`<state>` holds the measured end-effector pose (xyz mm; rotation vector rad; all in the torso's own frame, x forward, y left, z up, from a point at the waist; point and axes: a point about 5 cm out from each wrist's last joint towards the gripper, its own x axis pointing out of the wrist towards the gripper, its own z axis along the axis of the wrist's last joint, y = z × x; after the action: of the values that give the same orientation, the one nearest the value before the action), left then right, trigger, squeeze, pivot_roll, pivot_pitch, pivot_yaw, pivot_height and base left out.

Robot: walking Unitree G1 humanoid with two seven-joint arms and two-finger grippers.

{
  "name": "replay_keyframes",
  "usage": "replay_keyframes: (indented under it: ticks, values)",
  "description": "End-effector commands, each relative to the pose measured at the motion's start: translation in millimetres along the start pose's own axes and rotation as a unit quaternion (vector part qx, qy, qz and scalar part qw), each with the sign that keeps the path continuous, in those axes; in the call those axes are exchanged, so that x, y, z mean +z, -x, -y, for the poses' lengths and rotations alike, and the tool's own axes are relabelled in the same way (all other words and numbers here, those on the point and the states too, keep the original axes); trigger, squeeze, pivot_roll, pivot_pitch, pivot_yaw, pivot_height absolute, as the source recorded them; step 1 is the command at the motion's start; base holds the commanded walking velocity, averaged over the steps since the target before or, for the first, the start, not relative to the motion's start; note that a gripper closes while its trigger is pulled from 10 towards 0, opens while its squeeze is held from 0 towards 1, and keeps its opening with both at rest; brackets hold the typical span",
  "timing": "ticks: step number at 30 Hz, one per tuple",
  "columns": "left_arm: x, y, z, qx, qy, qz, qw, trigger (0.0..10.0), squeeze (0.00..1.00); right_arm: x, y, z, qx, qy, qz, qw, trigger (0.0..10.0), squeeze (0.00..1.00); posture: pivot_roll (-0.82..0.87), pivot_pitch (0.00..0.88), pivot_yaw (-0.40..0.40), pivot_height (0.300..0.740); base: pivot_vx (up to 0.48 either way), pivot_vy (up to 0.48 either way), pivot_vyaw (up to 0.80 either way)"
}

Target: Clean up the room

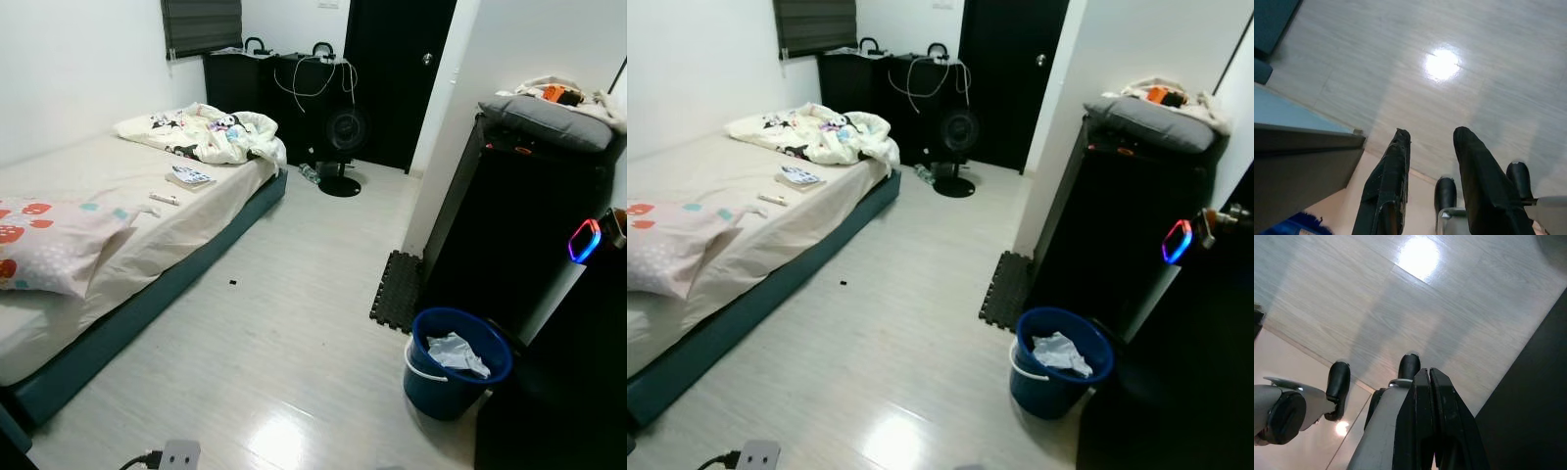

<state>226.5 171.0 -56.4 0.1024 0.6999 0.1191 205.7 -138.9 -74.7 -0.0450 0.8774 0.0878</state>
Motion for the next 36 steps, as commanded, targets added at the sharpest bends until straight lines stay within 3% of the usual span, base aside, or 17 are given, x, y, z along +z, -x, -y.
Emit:
replay_keyframes:
  ticks: [1, 6, 13, 19, 25, 29, 36]
  values:
    - [-5.2, 2.3, 2.3, -0.007, 0.000, -0.001, 1.000, 10.0, 0.00, -2.7, 0.7, 0.4, 0.001, 0.000, 0.000, 1.000, 10.0, 0.00, 0.05, 0.000, 0.017, 0.740, 0.000, 0.000, 0.00]
    - [-8.7, 2.5, 6.7, -0.020, 0.014, -0.021, 0.999, 10.0, 0.00, 2.2, 1.2, -0.6, 0.003, 0.012, 0.030, 0.999, 10.0, 0.00, 0.05, 0.000, 0.018, 0.740, 0.000, 0.000, 0.00]
    - [-5.3, 2.3, 16.6, -0.061, 0.042, -0.021, 0.997, 10.0, 0.00, 12.8, 1.4, -0.6, 0.002, -0.010, 0.071, 0.997, 10.0, 0.00, 0.04, 0.000, 0.024, 0.740, 0.000, 0.000, 0.00]
    - [8.6, -0.8, 19.1, -0.062, 0.039, 0.007, 0.997, 10.0, 0.00, 22.2, -0.9, -1.6, 0.011, -0.045, 0.072, 0.996, 10.0, 0.00, 0.04, 0.000, 0.025, 0.740, 0.000, 0.000, 0.00]
    - [15.1, -2.1, 19.3, -0.059, 0.029, 0.020, 0.998, 10.0, 0.00, 27.1, -1.1, -7.7, 0.026, -0.034, 0.083, 0.996, 10.0, 0.00, 0.04, 0.000, 0.031, 0.740, 0.000, 0.000, 0.00]
    - [26.2, -3.8, 19.1, -0.060, 0.028, 0.042, 0.997, 10.0, 0.00, 34.3, -1.4, -4.3, 0.007, -0.044, 0.100, 0.994, 10.0, 0.00, 0.03, 0.004, 0.037, 0.740, 0.000, 0.000, 0.00]
    - [28.3, -3.2, 21.6, -0.067, 0.005, 0.052, 0.996, 10.0, 0.00, 35.6, -1.0, -1.6, 0.003, -0.038, 0.106, 0.994, 10.0, 0.00, 0.03, 0.017, 0.032, 0.740, 0.000, 0.000, 0.00]
